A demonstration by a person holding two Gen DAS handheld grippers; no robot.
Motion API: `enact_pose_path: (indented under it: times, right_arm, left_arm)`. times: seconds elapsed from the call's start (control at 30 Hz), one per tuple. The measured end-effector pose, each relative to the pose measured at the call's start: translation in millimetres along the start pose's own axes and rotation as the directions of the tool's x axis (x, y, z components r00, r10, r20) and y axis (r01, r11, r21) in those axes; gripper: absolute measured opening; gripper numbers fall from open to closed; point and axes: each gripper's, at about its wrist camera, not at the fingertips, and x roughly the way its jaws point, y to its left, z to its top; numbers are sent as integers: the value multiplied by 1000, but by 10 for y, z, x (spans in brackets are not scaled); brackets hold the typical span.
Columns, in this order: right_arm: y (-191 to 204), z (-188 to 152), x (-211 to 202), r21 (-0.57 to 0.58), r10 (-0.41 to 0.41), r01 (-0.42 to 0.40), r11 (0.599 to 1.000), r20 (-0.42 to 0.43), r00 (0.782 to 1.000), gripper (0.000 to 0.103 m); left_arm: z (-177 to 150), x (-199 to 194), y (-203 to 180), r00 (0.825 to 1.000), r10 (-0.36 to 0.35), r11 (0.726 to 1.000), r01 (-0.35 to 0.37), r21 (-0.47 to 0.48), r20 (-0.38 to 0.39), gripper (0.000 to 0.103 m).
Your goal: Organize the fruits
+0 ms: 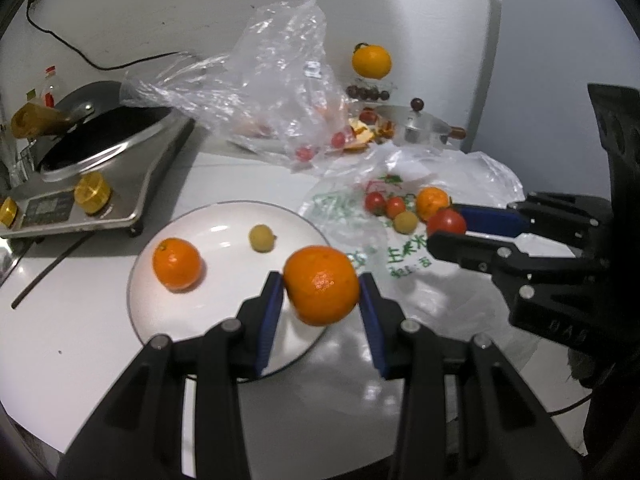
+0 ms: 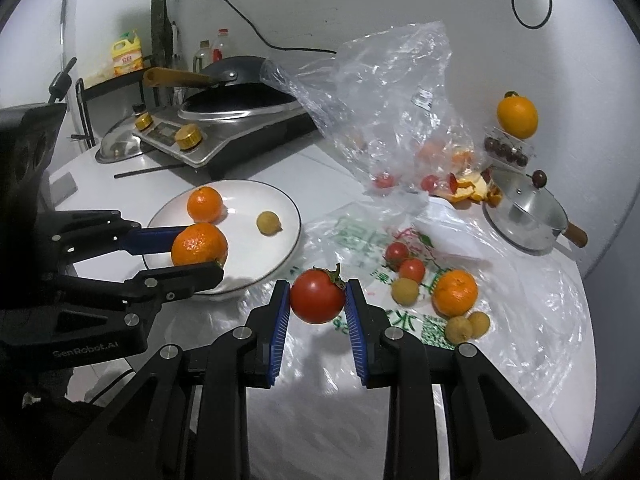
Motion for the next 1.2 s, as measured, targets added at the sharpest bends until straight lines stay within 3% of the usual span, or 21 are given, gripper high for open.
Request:
enact_pose_path:
  times: [0.4, 1.2]
  right_arm:
    - [116, 204, 258, -20, 41, -41, 999, -5, 999, 30]
    - [40, 395, 760, -15, 97, -97, 995, -39, 995, 30]
  left_arm:
    - [93, 64, 304, 999, 40, 999, -40, -11, -1, 39]
    - [405, 626, 616, 995, 94, 995, -93, 19, -34, 39]
